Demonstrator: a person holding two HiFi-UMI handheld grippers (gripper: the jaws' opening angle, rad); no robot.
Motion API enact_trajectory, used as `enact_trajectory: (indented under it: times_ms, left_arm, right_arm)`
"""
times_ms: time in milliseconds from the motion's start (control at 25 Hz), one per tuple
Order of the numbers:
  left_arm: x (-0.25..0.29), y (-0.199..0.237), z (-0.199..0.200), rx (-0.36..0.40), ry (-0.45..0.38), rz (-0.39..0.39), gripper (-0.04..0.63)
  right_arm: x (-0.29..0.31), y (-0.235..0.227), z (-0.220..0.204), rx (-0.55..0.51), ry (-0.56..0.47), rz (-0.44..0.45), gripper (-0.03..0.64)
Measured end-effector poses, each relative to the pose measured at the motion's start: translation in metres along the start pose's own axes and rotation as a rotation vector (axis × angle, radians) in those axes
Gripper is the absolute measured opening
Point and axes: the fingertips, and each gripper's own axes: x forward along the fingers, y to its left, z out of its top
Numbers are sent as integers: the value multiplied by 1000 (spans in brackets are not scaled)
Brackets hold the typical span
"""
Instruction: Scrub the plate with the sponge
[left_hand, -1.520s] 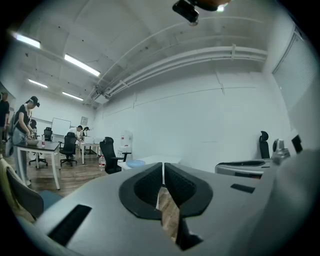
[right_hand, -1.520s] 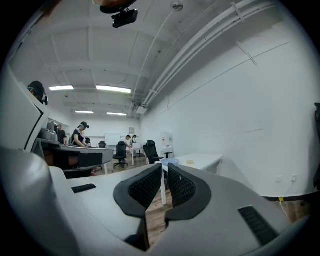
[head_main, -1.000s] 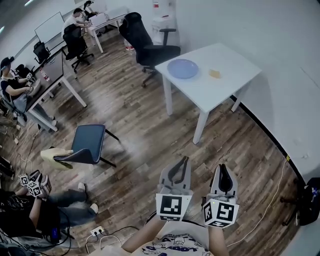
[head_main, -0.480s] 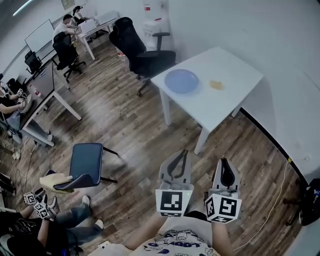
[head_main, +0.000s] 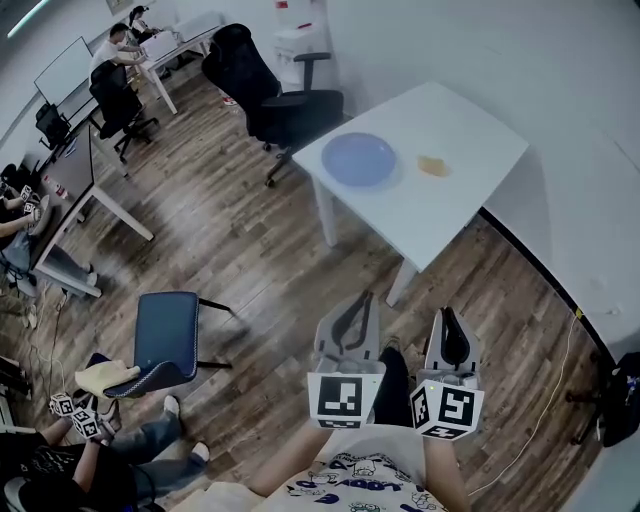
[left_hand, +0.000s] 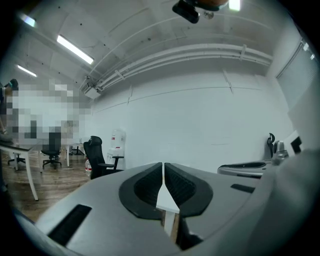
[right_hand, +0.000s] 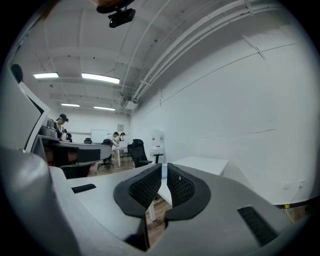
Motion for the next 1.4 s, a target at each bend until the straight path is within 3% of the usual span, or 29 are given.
enact_trajectory:
  times_ms: [360, 960, 1400]
  left_arm:
    - [55, 32, -15, -23, 28, 70, 21]
    - [206, 69, -10, -23, 65, 143, 20]
    - [282, 100, -18, -35, 100, 209, 21]
  right_arm:
    - [70, -9, -14, 2, 33, 57, 34]
    - [235, -61, -8, 15, 71, 108, 34]
    - [325, -78, -9, -1, 100, 175, 34]
